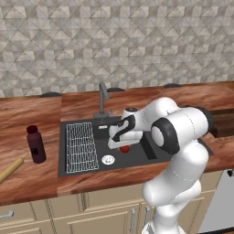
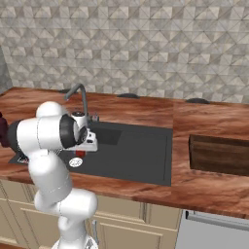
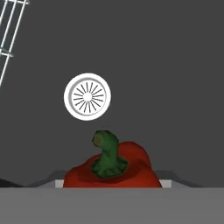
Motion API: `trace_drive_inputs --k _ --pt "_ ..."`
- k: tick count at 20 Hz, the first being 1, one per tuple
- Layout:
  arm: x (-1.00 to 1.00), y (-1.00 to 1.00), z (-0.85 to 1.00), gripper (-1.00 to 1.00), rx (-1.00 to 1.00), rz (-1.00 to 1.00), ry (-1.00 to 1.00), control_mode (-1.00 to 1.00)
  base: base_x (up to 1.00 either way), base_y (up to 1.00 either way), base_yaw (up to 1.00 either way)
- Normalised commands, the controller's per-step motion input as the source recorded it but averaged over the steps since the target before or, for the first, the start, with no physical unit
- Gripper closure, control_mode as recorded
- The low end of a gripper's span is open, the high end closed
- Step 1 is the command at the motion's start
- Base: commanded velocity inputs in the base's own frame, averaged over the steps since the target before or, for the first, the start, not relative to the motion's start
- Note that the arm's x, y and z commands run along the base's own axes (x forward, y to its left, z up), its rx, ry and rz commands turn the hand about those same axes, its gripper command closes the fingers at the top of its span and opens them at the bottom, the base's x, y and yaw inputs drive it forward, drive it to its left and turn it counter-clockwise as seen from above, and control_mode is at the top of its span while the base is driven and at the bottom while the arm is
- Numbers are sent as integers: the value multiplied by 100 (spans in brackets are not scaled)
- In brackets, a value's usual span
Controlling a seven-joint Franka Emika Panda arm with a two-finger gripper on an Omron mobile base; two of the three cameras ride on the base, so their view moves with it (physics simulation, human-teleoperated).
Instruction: Pick up all produce items and place them in the sink. Turn on the sink faucet to wash them. Then turn the sink off and put them in the tray.
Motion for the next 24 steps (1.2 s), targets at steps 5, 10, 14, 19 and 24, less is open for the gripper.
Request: trace_drive_inputs --k 5,10,14,19,24 --pt "34 10 -37 100 0 0 1 -100 0 0 0" --pt "34 0 -29 100 0 0 0 -100 0 0 0" --pt "33 0 -34 100 0 0 0 -100 0 0 0" --pt "34 0 -34 100 0 0 0 -100 0 0 0" --pt "31 0 -32 100 0 0 0 -100 0 0 0"
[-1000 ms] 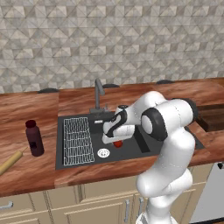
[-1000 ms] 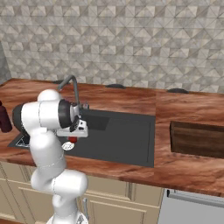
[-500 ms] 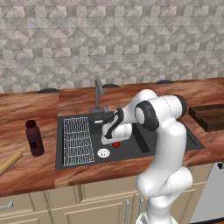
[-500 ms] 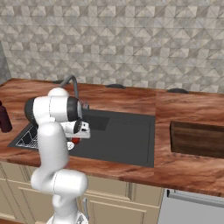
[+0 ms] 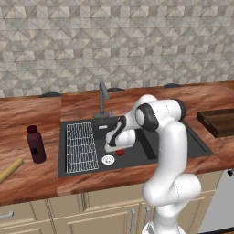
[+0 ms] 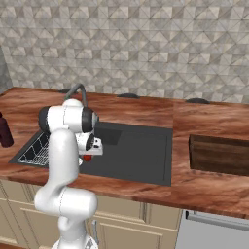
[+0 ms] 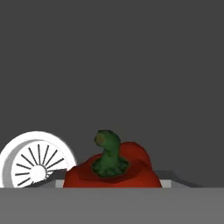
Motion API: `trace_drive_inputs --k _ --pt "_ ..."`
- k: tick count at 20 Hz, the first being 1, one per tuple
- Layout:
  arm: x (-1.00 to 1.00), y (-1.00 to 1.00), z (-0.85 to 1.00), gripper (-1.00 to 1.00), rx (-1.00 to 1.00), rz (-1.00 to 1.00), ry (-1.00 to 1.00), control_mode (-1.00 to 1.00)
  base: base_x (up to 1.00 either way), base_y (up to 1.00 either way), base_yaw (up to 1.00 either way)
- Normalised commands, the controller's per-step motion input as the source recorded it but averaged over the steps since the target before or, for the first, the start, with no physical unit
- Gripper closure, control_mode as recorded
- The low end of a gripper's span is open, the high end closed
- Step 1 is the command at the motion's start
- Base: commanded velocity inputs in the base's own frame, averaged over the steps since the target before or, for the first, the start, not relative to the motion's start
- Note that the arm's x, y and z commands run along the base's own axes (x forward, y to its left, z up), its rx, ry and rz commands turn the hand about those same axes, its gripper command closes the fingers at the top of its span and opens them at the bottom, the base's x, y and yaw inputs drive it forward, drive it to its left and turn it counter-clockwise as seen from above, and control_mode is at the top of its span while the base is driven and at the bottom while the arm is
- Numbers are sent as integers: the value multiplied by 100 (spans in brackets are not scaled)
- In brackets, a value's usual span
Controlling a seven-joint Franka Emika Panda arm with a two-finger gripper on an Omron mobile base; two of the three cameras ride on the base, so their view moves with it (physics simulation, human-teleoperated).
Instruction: Pick up all produce items and place them in the sink. Turn on the sink faucet to wash them. Then turn the sink off and put them in the tray.
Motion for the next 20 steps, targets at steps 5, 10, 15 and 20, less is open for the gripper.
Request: trace_drive_inputs --k 5,10,15,20 --pt "16 0 -36 100 0 0 0 -100 0 0 0" --pt "4 0 -28 -100 0 0 0 -100 0 0 0" --pt "0 0 -4 -100 0 0 -1 -100 0 0 0" --pt "0 0 8 -100 0 0 -10 -100 0 0 0"
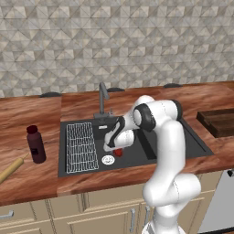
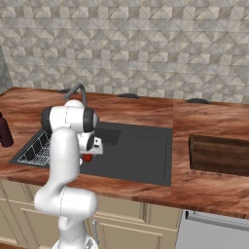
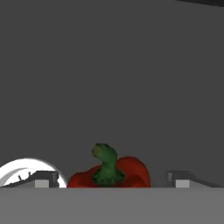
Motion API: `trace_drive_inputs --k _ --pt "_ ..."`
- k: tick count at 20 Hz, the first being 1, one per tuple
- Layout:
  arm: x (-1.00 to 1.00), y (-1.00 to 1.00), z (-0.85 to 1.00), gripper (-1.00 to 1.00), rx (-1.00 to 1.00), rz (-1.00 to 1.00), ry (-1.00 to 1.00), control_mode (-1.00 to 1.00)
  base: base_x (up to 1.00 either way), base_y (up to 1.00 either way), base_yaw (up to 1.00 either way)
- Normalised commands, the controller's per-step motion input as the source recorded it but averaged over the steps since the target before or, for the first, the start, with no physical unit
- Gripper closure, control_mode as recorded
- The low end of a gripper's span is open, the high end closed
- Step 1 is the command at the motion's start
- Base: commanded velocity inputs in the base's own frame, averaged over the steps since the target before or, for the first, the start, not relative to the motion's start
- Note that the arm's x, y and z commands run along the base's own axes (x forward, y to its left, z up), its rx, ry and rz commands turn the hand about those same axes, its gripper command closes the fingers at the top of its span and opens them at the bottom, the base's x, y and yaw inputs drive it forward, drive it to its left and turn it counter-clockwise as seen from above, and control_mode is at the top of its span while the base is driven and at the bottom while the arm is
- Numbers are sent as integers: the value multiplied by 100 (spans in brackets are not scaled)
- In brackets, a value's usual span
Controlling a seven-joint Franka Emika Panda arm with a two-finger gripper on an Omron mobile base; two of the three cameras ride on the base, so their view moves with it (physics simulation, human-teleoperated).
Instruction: Pick up all produce items and place them in the sink. Turn on the sink faucet to wash them. Then turn the sink off and put them in the tray.
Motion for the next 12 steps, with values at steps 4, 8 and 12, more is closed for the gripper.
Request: trace_drive_inputs --k 4,8,12 --pt "-9 -9 39 -100 0 0 -15 -100 0 0 0" --pt "-26 -23 68 -100 0 0 -20 -100 0 0 0" --pt "-48 -40 89 -100 2 0 -25 -100 0 0 0"
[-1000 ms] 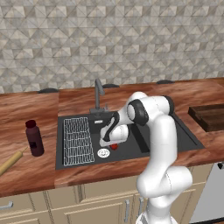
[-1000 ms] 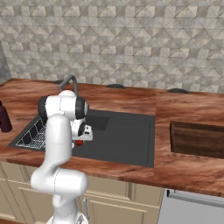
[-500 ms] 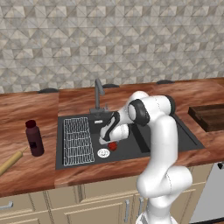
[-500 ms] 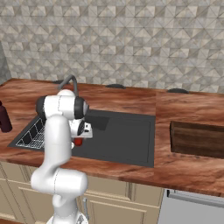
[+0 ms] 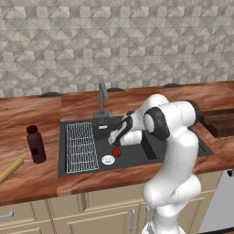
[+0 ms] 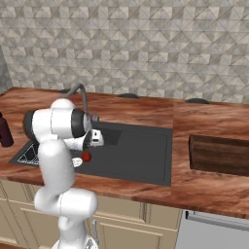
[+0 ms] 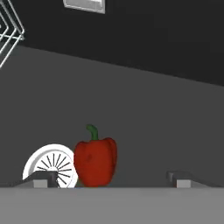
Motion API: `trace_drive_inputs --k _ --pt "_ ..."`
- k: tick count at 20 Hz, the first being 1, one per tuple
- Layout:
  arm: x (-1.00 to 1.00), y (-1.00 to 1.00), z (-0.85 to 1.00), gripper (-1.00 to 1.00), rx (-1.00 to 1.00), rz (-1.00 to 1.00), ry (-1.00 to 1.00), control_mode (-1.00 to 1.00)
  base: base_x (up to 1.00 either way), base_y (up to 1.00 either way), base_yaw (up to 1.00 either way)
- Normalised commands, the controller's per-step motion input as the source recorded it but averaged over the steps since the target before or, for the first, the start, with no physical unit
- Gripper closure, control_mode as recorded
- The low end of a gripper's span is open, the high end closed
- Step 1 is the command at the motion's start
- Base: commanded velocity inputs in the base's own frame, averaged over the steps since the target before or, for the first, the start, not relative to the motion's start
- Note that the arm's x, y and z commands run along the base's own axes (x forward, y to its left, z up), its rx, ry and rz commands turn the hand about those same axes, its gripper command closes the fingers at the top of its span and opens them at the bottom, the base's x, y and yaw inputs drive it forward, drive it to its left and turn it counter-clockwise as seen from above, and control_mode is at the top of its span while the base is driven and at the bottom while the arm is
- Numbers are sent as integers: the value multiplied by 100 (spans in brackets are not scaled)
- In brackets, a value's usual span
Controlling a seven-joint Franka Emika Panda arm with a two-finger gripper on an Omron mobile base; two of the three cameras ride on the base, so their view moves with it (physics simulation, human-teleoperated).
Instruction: Pick up all produce items and place them in the sink. Turn on the sink faucet to wash them. Then turn the sink off and put them in the tray.
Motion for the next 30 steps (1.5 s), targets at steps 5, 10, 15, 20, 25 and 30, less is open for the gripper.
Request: trace_drive_inputs --k 5,10,15,20,25,30 --pt "-57 -43 97 -100 15 0 -30 -100 0 0 0" --pt "-29 -34 97 -100 24 1 -27 -100 0 0 0" --pt "2 -34 71 -100 25 0 -15 -100 0 0 0" --pt "36 -15 35 -100 25 2 -1 -100 0 0 0" --pt "57 0 23 -100 23 9 0 -100 0 0 0" --pt "11 1 38 -100 8 9 0 -100 0 0 0"
